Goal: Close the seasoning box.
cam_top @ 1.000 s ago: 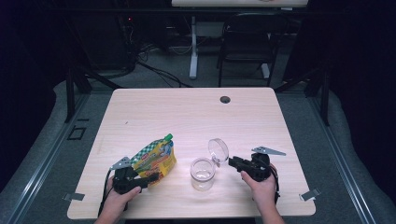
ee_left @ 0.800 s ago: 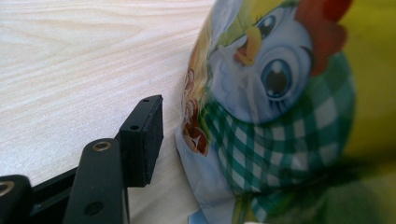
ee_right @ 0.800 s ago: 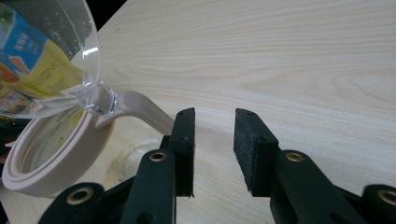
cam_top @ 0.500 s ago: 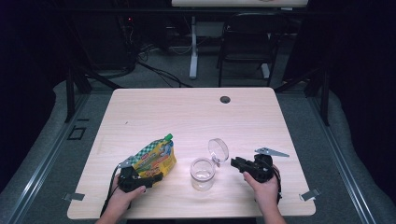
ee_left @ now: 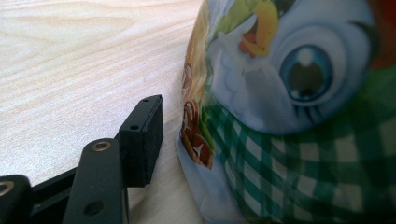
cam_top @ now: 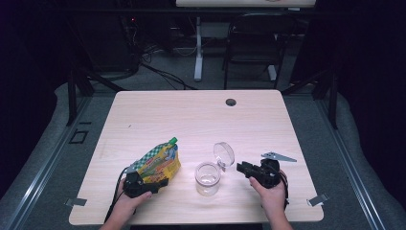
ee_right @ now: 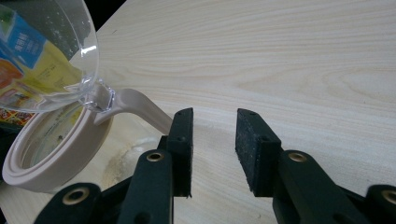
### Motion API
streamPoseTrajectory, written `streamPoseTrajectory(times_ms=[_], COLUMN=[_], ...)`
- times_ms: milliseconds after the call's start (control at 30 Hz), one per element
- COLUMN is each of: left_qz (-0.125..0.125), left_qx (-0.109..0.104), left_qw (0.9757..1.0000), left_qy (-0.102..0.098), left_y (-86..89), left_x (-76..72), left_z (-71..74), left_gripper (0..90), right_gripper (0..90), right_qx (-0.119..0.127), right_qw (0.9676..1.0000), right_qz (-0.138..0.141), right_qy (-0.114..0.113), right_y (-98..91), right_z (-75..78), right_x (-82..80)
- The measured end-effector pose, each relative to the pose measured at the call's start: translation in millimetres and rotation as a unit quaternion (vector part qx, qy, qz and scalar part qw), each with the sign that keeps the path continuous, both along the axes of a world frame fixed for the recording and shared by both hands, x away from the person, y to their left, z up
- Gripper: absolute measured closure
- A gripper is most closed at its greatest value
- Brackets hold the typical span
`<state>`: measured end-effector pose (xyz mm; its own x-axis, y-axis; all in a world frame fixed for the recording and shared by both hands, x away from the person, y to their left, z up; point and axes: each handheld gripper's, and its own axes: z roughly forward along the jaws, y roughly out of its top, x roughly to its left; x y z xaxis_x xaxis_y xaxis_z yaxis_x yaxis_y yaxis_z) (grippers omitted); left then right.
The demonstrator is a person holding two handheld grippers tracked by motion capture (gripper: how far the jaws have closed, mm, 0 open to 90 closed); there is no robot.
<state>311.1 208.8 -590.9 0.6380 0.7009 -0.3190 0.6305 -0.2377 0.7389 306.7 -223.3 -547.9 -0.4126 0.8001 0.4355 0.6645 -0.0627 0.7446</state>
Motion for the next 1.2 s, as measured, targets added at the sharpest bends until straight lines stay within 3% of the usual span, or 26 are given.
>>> streamPoseTrajectory(times_ms=[300,433,600,1200], left_qz=[-0.001,-0.004,-0.013,-0.013], left_qx=[0.003,0.004,0.01,0.019], left_qw=[1.0,1.0,0.9998,0.9995], left_qy=[0.004,0.002,-0.01,-0.019], left_y=[-1.1,-2.1,-5.5,-9.1], left_x=[0.9,1.6,0.0,-1.7], left_z=[0.3,0.1,0.9,2.7], left_gripper=[41.2,45.4,50.9,56.6], right_gripper=[67.5,67.4,67.4,67.4], right_qx=[-0.001,-0.001,0.0,0.007], right_qw=[1.0,1.0,1.0,0.9999], right_qz=[-0.002,-0.001,-0.005,-0.008], right_qy=[-0.001,-0.001,-0.001,-0.01], right_y=[-0.8,-1.7,-3.9,-7.9], right_z=[-0.2,-0.3,-0.3,1.7], right_x=[-0.8,-1.5,-2.9,-6.6])
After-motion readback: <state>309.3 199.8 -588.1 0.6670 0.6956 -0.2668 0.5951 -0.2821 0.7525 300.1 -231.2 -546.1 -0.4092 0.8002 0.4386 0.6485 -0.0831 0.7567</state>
